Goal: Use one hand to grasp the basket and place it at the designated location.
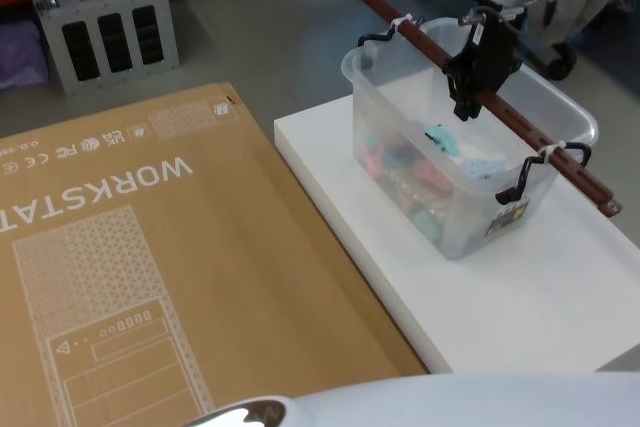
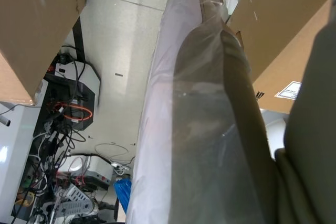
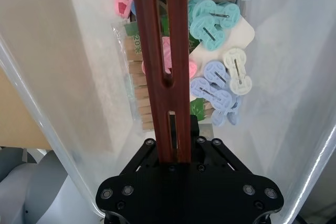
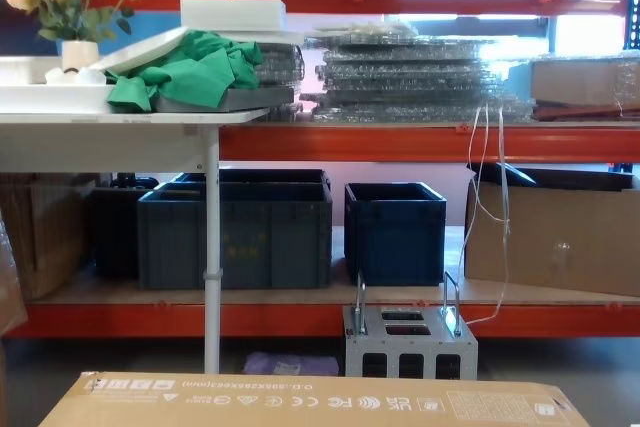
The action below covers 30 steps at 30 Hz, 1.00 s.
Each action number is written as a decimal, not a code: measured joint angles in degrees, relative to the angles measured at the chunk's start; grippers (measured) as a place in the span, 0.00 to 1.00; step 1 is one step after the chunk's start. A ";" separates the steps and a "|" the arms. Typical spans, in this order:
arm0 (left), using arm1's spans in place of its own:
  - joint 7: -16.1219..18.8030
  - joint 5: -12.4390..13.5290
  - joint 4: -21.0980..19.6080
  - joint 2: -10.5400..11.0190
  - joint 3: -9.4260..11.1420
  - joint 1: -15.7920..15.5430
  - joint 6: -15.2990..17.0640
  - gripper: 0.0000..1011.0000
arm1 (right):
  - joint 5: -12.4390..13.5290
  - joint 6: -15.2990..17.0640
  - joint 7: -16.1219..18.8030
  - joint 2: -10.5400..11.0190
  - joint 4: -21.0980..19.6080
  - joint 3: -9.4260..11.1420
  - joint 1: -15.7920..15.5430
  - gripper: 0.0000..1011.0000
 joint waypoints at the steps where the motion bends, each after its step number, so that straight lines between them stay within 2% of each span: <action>1: 0.00 0.00 -0.01 0.00 0.00 0.00 0.00 0.00 | -0.02 -0.12 -0.04 -0.08 0.16 0.05 0.07 0.11; 8: 0.00 0.00 0.00 0.00 0.00 0.00 0.00 0.00 | -0.15 -0.91 -0.21 -0.65 1.14 0.29 0.43 0.29; 13: 0.00 0.00 0.00 0.00 0.00 0.00 0.00 0.00 | -0.23 -1.22 -0.23 -1.03 1.62 0.32 0.63 0.48; 14: 0.00 0.00 0.00 0.00 0.00 0.00 0.00 0.00 | -0.23 -1.27 -0.23 -1.10 1.71 0.33 0.68 0.49; 15: 0.00 0.00 0.00 0.00 0.00 0.00 0.00 0.00 | -0.24 -1.38 -0.21 -1.24 1.88 0.34 0.76 0.56; 17: 0.00 0.00 0.00 0.00 0.00 0.00 0.00 0.00 | -0.24 -1.48 -0.18 -1.43 2.07 0.34 0.86 0.60; 19: 0.00 0.00 -0.01 0.00 0.00 0.00 0.00 0.00 | -0.24 -1.60 -0.15 -1.67 2.32 0.34 0.96 0.68; 22: 0.00 0.00 0.00 0.00 0.00 0.00 0.00 0.00 | -0.23 -1.79 -0.14 -1.92 2.58 0.34 1.03 0.74; 27: 0.00 0.00 0.00 0.00 0.00 0.00 0.00 0.00 | -0.03 -1.85 -0.04 -2.15 2.18 0.30 1.08 0.92; 30: 0.00 0.00 0.00 0.00 0.00 0.00 0.00 0.00 | 0.13 -1.85 -0.08 -2.03 1.92 0.33 1.13 0.98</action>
